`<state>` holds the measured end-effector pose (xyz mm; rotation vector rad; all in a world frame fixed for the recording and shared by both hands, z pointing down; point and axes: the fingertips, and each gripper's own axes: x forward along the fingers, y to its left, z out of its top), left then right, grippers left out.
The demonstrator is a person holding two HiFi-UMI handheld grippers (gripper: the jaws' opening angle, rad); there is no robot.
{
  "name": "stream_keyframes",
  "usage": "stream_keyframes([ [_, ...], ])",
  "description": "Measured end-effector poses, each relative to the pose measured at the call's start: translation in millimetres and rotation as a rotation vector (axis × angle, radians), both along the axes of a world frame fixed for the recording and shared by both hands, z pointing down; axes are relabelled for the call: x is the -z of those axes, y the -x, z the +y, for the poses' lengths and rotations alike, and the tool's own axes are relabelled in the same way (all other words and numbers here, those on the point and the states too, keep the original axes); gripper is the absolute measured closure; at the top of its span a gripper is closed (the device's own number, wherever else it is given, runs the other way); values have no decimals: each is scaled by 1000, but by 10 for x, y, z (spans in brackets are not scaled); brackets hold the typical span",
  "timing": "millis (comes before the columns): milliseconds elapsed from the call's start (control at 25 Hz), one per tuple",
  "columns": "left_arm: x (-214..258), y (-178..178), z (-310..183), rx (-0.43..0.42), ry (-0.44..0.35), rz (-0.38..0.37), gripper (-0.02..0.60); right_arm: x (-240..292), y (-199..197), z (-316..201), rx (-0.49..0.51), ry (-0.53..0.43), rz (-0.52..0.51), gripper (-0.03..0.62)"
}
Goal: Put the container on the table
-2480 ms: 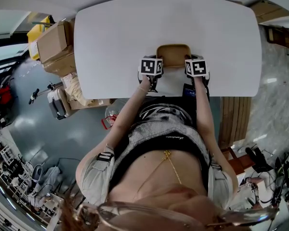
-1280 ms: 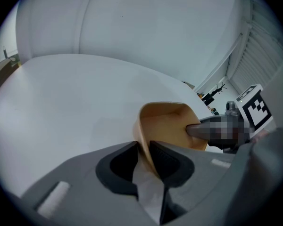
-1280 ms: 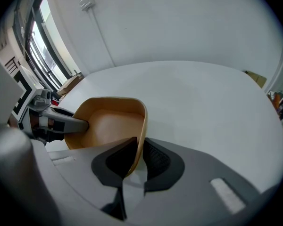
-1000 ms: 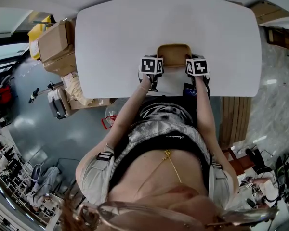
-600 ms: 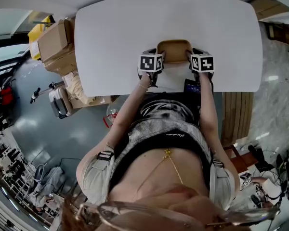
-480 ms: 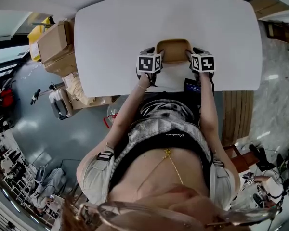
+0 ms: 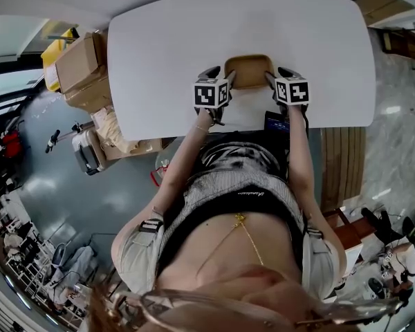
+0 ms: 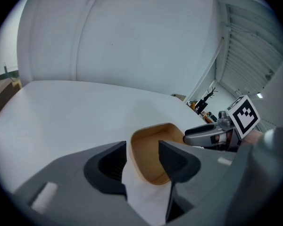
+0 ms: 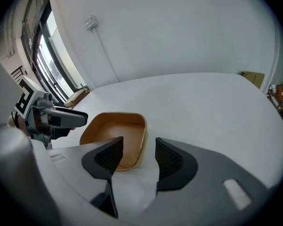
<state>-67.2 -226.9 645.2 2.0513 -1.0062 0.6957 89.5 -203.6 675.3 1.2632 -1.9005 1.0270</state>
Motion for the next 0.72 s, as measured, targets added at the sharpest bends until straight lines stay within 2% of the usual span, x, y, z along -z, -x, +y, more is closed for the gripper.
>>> stream_keyframes([
  [240,163,-41,25,-36,-62,4,380,102,-8,52,1,-35,-16,368],
  [480,369,-106,88,-85,-126,29,385,367,26,95,19,-95,-24,450],
  [720,515,-166,141,-122,-180,57,472,534,132,123,51,-144,-23,524],
])
